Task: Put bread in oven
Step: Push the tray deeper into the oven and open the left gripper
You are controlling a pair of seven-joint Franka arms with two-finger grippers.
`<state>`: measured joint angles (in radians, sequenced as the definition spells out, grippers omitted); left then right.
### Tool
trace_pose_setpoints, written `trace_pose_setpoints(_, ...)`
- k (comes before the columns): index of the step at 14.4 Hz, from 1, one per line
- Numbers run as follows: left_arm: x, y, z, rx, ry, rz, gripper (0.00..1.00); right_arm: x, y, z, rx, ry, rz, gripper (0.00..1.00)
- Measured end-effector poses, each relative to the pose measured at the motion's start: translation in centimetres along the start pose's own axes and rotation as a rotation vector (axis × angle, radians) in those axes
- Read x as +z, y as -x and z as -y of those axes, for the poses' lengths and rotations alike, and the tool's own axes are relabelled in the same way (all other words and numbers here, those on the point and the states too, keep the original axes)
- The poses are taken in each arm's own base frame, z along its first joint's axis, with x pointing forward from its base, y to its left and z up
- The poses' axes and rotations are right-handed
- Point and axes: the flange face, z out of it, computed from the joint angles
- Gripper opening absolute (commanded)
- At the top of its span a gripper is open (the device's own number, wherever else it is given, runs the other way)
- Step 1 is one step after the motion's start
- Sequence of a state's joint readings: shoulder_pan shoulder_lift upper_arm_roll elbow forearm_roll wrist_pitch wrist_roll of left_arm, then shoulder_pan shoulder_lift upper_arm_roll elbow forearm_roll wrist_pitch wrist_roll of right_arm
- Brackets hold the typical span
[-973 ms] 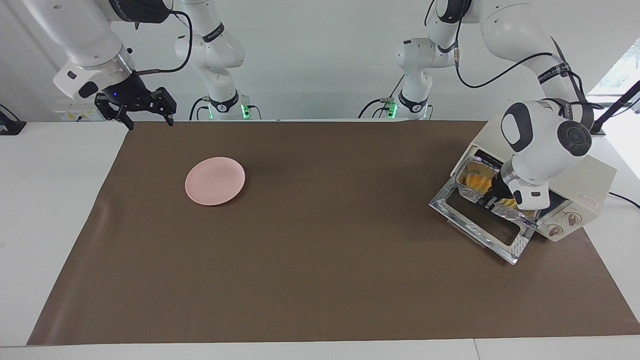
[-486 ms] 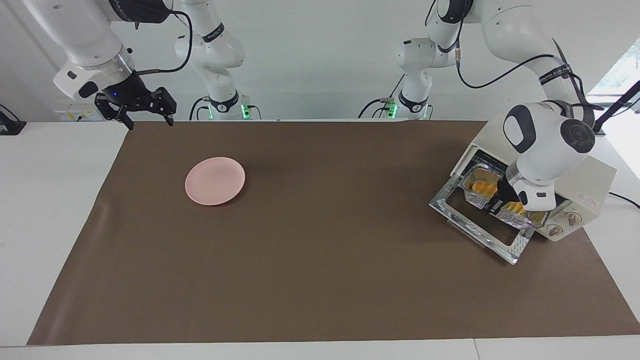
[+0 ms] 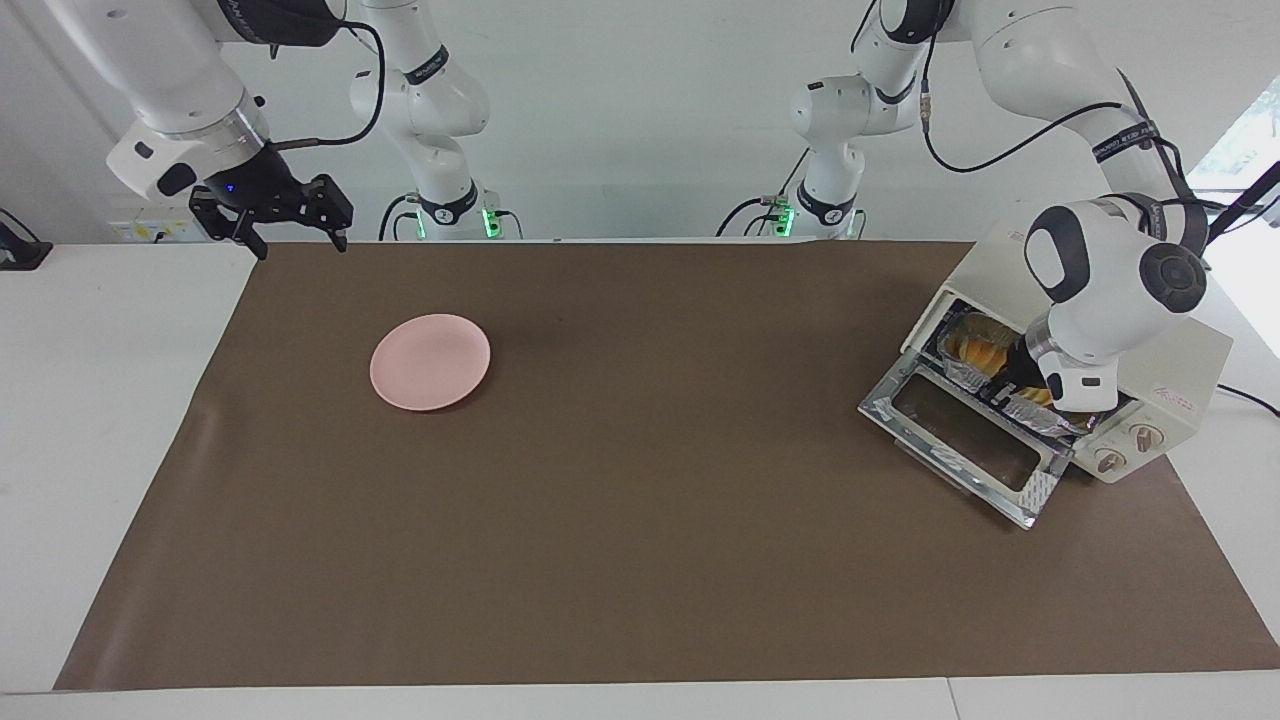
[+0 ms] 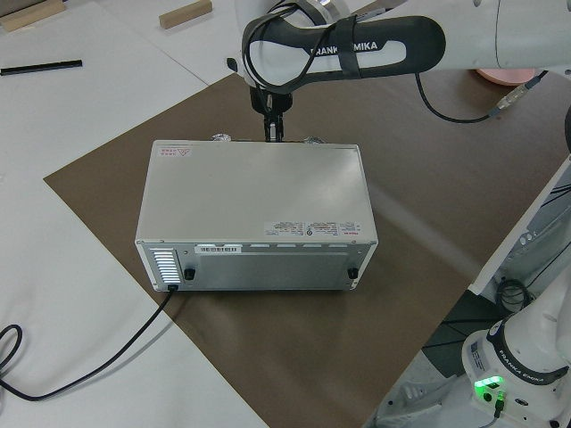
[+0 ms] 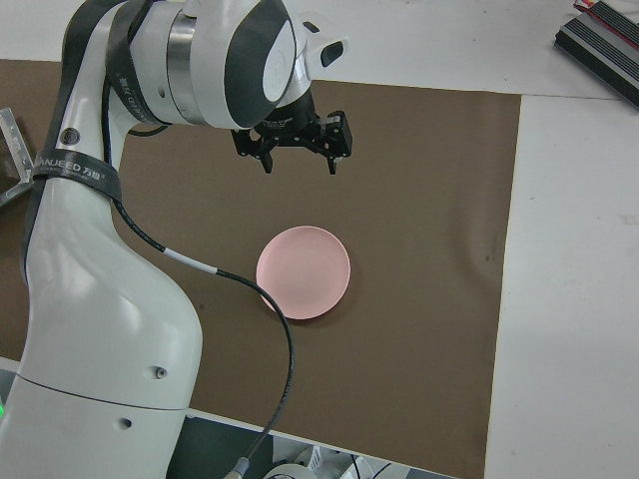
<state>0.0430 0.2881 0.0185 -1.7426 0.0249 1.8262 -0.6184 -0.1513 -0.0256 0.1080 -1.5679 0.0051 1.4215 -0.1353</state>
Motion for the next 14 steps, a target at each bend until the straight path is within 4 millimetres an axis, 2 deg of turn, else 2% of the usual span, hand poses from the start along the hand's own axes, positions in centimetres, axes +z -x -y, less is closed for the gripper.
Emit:
trace_pose_setpoints(5, 1.24, 1.06, 0.40, 0.021, -0.050, 0.002, 0.00, 0.00, 0.00, 0.00, 0.000, 0.000, 0.000, 1.00)
trace_pose_setpoints(14, 1.08, 1.25, 0.20, 0.038, -0.069, -0.020, 0.00, 0.00, 0.00, 0.00, 0.000, 0.000, 0.000, 1.00)
